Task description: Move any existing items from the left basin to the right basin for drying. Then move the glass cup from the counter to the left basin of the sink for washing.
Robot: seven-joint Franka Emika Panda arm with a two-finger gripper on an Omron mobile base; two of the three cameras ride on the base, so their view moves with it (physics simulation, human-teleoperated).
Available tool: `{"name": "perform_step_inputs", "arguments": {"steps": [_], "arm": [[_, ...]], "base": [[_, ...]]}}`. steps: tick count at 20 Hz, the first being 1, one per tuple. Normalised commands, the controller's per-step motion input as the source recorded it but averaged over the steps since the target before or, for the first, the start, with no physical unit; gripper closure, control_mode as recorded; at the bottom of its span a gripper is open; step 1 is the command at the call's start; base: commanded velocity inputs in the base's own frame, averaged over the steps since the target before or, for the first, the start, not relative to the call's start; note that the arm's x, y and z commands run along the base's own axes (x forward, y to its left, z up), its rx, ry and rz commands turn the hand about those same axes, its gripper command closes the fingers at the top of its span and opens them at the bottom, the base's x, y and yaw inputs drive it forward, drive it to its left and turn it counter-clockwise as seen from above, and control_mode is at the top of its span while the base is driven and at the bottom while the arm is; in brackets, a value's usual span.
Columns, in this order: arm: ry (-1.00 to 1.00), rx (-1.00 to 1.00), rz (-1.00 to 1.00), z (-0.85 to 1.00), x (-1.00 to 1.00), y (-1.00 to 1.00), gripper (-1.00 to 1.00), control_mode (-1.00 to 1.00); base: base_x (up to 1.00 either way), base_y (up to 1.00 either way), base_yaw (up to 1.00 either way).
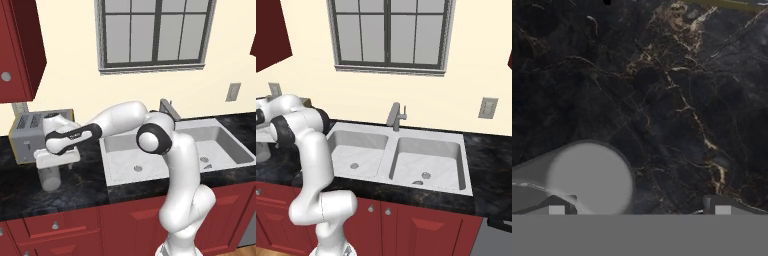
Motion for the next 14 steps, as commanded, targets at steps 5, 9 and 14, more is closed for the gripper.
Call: {"name": "perform_step_inputs", "arguments": {"steps": [5,9,14], "arm": [[0.03,0.0,-0.04,0.0,0.02,0.01,-1.0,-1.0],[0.0,0.0,0.0,-0.02,-0.15,0.0,-1.0,-1.0],[0.0,0.0,0.0,-0.16,-0.36,0.05,1.0,-1.0]], "base": [[0.0,0.0,0.0],[0.0,0.0,0.0],[0.0,0.0,0.0]]}}
